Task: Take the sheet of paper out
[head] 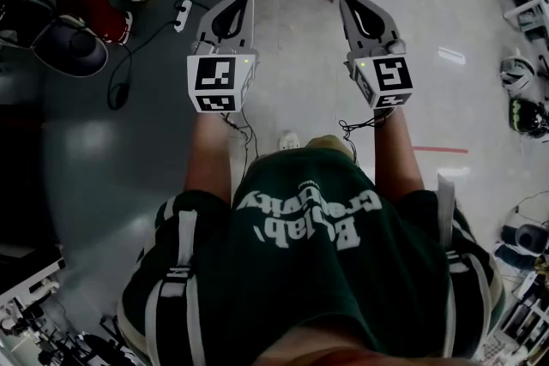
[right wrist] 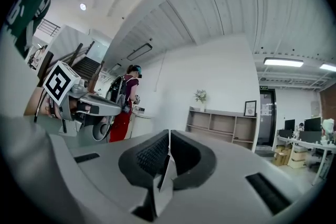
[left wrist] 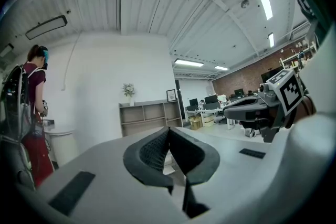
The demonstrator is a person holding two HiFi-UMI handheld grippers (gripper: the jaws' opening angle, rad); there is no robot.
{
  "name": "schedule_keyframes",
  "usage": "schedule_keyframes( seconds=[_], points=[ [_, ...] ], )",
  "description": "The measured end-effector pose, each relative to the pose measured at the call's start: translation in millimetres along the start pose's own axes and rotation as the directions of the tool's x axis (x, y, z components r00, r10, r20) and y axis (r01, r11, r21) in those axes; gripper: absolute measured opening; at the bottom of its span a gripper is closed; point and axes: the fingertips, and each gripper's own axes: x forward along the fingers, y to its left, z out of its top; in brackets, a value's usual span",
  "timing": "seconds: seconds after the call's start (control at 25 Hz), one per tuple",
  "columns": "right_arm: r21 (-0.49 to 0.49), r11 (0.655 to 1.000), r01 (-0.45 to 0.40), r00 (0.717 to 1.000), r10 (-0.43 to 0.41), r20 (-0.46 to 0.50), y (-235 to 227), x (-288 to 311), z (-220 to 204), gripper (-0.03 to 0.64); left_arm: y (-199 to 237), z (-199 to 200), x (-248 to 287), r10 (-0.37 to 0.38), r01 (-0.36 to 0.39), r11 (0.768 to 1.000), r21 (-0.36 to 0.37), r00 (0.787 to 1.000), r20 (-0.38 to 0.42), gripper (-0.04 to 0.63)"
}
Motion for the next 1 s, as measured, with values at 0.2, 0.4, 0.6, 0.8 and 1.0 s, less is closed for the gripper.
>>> schedule_keyframes(
  seconds=[0.2, 0.4, 0.6, 0.8, 1.0],
  points=[
    [0.006, 1.0, 0.007, 1.0, -0.007, -0.003, -0.8, 0.2, 1.8, 0.035, -0.3, 2.5, -0.4, -0.001, 0.001, 1.0, 0.003, 1.0, 0.005, 0.018],
    [0.014, 1.0, 0.015, 1.0, -0.014, -0.015, -0.6, -3.5, -0.1, 0.035, -1.1, 4.4, -1.9, -0.006, 0.006, 1.0, 0.008, 1.0, 0.005, 0.018],
    [0.02, 1.0, 0.017, 1.0, -0.016, -0.017, 1.3, -6.2, -1.8, 0.035, -3.3, 3.8, -4.1, -0.014, 0.014, 1.0, 0.012, 1.0, -0.001, 0.018],
    [0.026, 1.0, 0.012, 1.0, -0.012, -0.017, 5.5, -7.0, -2.3, 0.035, -3.3, 0.7, -6.8, -0.014, 0.014, 1.0, 0.011, 1.0, -0.015, 0.018],
    [0.026, 1.0, 0.003, 1.0, -0.003, -0.007, 7.4, -3.6, -0.8, 0.035, -0.1, 1.1, -7.2, -0.002, 0.002, 1.0, 0.009, 1.0, -0.015, 0.018]
  ],
)
